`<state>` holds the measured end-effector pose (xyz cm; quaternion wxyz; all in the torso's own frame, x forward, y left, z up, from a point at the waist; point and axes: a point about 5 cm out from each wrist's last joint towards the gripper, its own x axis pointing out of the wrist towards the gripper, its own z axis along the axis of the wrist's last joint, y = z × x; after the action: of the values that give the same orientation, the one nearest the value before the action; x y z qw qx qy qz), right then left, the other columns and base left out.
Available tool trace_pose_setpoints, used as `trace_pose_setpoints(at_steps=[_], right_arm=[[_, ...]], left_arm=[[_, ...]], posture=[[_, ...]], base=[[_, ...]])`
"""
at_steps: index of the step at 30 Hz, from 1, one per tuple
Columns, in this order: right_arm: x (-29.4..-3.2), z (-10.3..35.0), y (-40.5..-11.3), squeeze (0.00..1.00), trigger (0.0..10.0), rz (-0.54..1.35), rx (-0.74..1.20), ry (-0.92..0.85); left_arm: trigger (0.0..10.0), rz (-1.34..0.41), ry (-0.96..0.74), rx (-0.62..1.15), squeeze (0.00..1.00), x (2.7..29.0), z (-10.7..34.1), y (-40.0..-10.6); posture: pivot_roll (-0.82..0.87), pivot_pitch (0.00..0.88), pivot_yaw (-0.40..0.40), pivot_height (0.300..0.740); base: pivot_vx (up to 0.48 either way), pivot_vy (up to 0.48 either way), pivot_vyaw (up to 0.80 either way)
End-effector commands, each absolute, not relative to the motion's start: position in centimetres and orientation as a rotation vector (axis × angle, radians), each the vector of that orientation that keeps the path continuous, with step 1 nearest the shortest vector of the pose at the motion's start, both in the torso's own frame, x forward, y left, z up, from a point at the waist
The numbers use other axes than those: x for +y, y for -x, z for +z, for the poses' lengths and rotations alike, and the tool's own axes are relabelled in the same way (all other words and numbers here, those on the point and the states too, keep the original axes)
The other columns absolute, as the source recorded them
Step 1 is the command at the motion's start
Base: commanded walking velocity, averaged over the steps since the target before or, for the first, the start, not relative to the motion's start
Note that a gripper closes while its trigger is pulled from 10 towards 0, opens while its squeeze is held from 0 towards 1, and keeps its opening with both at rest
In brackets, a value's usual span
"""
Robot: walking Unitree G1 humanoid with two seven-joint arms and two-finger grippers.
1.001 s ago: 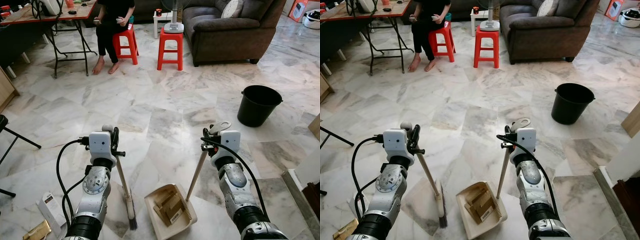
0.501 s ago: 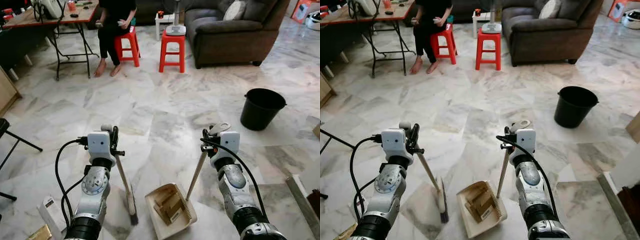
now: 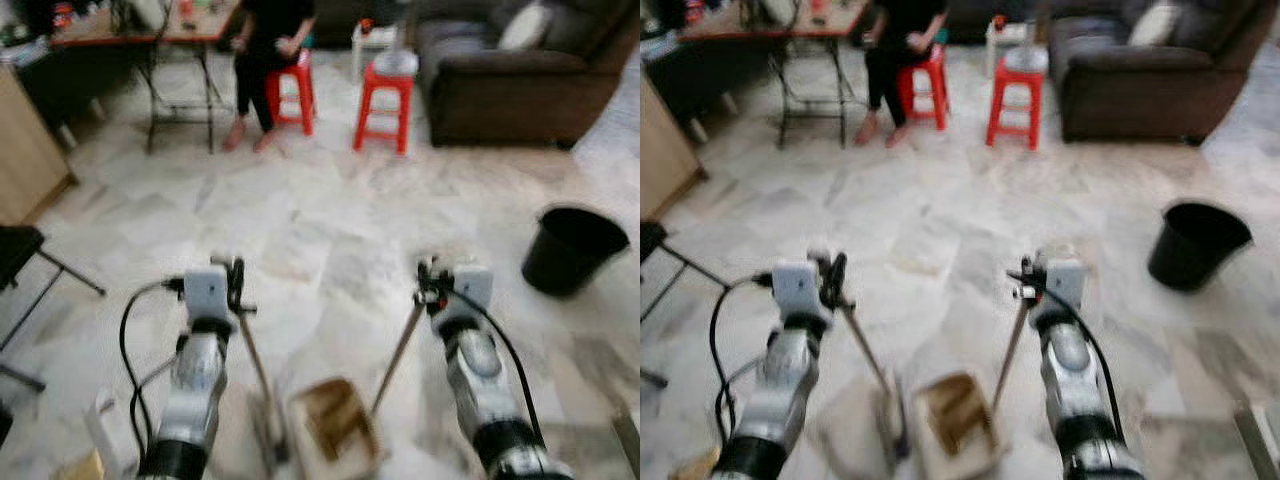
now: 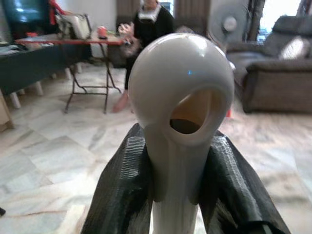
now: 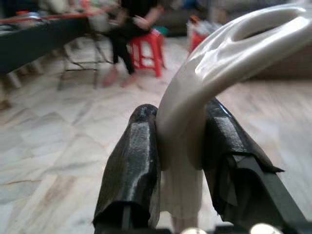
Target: Sweep floor
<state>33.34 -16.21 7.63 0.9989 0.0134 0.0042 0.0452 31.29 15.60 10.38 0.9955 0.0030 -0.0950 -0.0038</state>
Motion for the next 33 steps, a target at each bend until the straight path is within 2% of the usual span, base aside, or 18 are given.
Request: trace_pose_setpoints(at_steps=[1, 21, 30, 33], right_arm=[[-15.6, 8.81, -33.82, 0.0, 10.0, 0.103, -0.049, -0.039], [-15.82, 8.93, -33.9, 0.0, 10.0, 0.101, -0.047, -0.054], [-15.81, 8.85, -33.9, 0.0, 10.0, 0.102, -0.039, -0.053], [-15.67, 8.87, -33.86, 0.0, 10.0, 0.101, -0.047, -0.05]], left_arm=[[10.0, 0.012, -0.026, -0.234, 0.0, 16.3, 11.43, -31.49], [10.0, 0.01, -0.016, -0.234, 0.0, 16.01, 11.46, -31.51], [10.0, 0.009, -0.014, -0.233, 0.0, 16.01, 11.42, -31.47], [10.0, 0.005, -0.016, -0.232, 0.0, 16.05, 11.37, -31.44]], posture=[[-0.1, 0.0, 0.019, 0.74], [-0.11, 0.0, 0.012, 0.74], [-0.11, 0.0, 0.013, 0.74], [-0.11, 0.0, 0.022, 0.74]], base=[[0.33, 0.0, 0.0], [0.326, 0.0, 0.0], [0.329, 0.0, -0.63], [0.328, 0.0, 0.0]])
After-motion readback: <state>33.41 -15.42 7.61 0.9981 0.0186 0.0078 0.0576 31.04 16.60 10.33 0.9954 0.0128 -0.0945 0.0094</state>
